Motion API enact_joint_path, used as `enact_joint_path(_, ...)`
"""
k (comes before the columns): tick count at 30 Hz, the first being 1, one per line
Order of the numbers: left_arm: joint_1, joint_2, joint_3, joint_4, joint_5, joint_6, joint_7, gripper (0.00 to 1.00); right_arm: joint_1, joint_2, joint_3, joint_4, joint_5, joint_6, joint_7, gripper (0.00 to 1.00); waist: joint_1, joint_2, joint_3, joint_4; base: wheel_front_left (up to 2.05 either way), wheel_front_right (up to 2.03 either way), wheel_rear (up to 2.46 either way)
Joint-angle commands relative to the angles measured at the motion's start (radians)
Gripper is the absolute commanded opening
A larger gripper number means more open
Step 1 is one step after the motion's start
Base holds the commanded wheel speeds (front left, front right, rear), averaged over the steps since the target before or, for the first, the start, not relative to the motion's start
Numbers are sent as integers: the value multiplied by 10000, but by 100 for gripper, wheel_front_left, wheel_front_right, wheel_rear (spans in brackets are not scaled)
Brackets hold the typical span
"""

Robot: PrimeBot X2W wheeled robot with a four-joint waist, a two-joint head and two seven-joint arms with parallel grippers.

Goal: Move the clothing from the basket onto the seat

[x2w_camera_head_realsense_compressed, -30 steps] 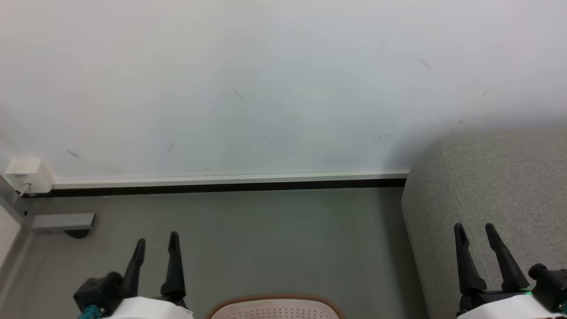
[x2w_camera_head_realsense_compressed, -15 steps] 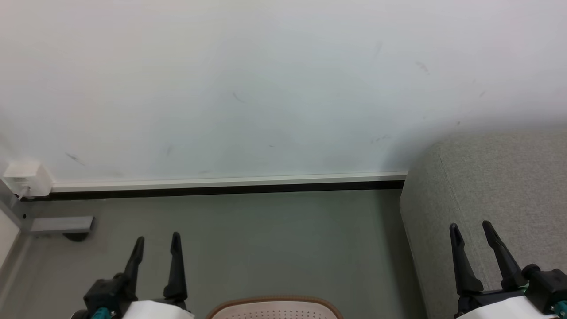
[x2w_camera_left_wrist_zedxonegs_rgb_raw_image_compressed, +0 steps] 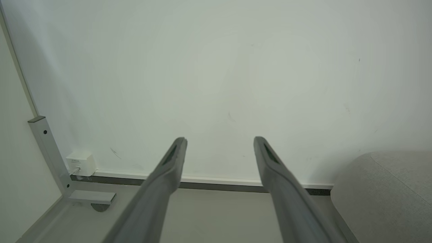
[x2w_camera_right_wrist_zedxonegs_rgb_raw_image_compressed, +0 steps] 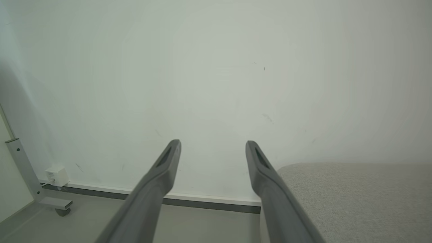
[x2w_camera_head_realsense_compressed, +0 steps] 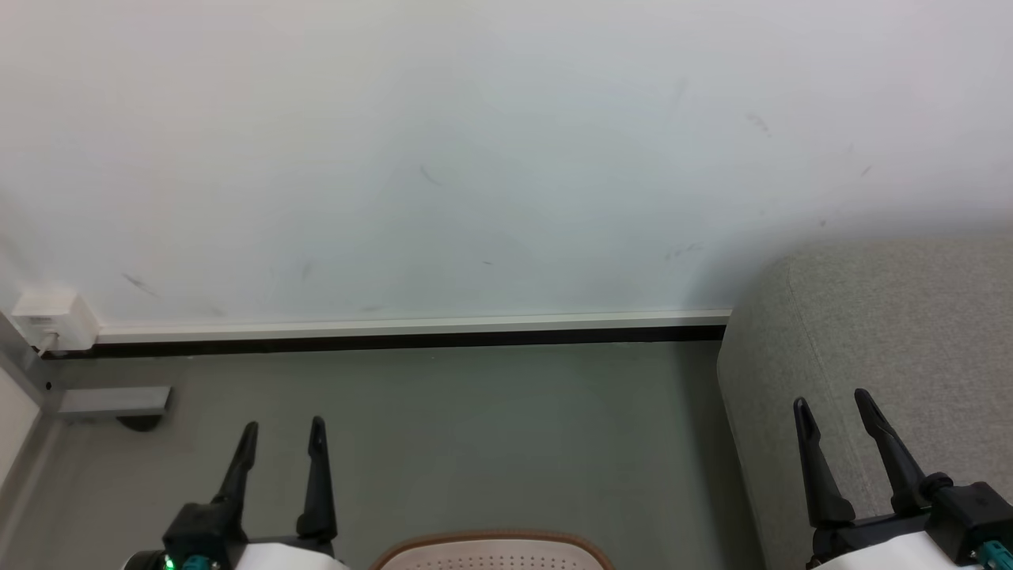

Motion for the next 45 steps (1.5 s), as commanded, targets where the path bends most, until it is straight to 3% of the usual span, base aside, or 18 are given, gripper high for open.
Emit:
enact_joint_path(1,80,70,-16,-41,296,54,-67,100,34,9,8,-57,-203,-20,-67,100,0,0,-1,10,0,0,0)
enact_joint_path(29,-1,68,-69,-107,279,-73,-85,100,-53,-5,9,-138,-90,-21,-93,100,0,0,150,-13,0,0,0)
enact_joint_path(45,-440,67,-357,-105,-60,-87,-84,100,-576,-291,70,-274,172,-21,-77,100,0,0,980,-328,0,0,0)
